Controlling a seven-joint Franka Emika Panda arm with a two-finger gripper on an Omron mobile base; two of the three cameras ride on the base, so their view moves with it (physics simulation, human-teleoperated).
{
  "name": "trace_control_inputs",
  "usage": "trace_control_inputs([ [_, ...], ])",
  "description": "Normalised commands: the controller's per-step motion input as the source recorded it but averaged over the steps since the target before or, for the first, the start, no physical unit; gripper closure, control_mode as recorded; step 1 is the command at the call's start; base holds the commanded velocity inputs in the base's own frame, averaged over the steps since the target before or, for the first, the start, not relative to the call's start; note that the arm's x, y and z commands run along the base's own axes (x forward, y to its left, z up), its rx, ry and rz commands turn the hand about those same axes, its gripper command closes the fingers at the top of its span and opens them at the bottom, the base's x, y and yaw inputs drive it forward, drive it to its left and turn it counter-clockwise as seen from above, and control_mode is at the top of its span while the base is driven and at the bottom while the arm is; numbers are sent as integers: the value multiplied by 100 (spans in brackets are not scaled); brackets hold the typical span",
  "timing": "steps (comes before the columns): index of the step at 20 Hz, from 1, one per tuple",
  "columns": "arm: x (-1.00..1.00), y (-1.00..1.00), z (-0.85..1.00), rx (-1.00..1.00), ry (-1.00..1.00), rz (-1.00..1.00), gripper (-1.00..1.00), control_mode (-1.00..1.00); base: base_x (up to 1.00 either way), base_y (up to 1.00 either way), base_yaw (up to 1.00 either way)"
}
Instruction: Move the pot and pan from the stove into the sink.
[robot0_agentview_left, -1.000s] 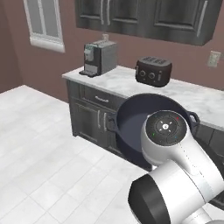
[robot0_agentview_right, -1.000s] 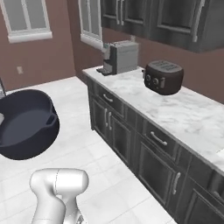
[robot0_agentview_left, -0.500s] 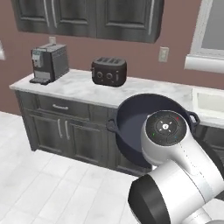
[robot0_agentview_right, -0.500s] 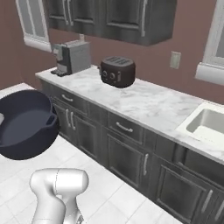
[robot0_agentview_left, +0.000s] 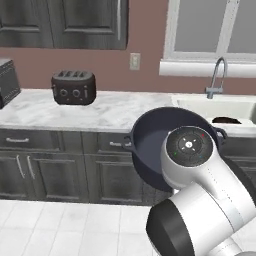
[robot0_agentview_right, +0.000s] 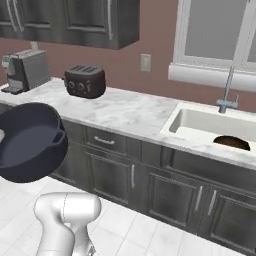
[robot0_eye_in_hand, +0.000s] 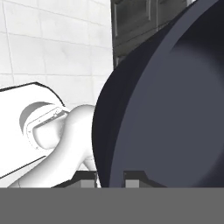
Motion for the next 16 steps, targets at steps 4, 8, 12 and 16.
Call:
trace_control_inputs([
  [4,0,0,0,0,0,0,100,100,0,-17,-48],
  [8,0,0,0,0,0,0,100,100,0,-20,-48],
  [12,0,0,0,0,0,0,100,100,0,-21,-28],
  [16,0,0,0,0,0,0,100,100,0,0,0],
])
